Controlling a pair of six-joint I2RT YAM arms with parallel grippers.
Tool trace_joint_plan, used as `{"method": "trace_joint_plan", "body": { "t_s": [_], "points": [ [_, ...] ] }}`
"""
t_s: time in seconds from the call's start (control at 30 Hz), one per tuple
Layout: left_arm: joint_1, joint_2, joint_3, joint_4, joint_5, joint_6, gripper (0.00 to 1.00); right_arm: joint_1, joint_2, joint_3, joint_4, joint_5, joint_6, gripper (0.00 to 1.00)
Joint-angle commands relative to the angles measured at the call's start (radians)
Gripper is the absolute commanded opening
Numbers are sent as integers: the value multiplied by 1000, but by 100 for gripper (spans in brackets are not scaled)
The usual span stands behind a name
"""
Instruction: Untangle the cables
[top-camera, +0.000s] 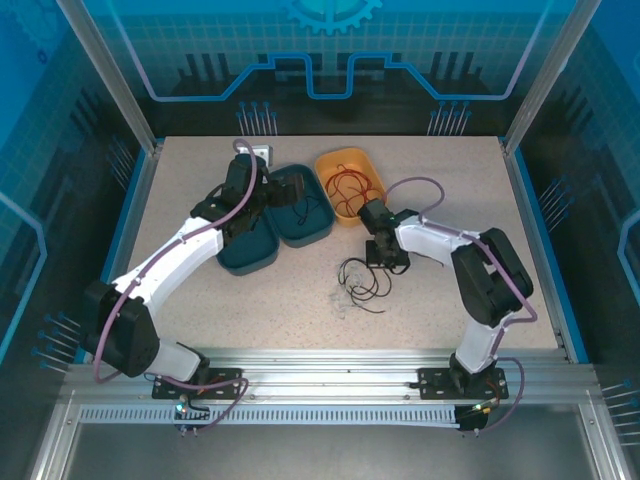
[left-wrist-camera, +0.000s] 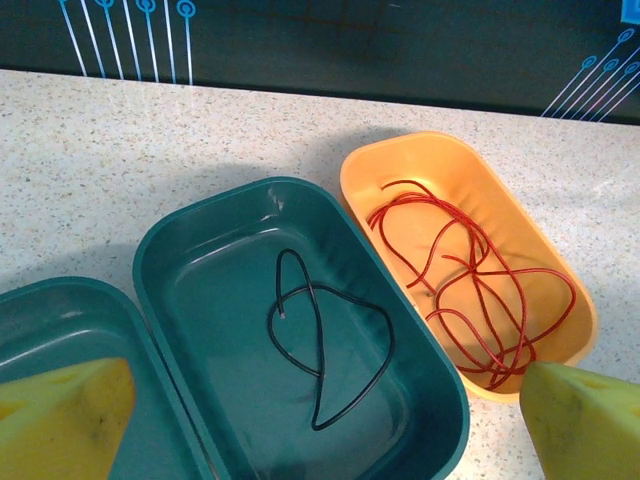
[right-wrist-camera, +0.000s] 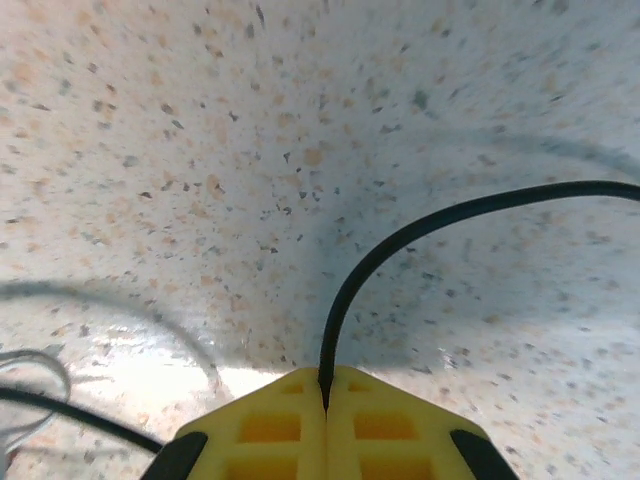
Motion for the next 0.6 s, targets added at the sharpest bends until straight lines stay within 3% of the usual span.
{"method": "trace_joint_plan", "body": {
  "t_s": [0.0, 0.2, 0.57],
  "points": [
    [5, -42, -14, 0, 50, -20, 99, 32, -136, -4, -39, 85, -19, 0],
    [5, -49, -16, -26, 99, 2, 99, 81, -331, 13, -70, 144, -51, 0],
    [3, -64, -76, 75, 327, 20, 99, 168, -630, 38, 25, 219, -202, 0]
  ]
}}
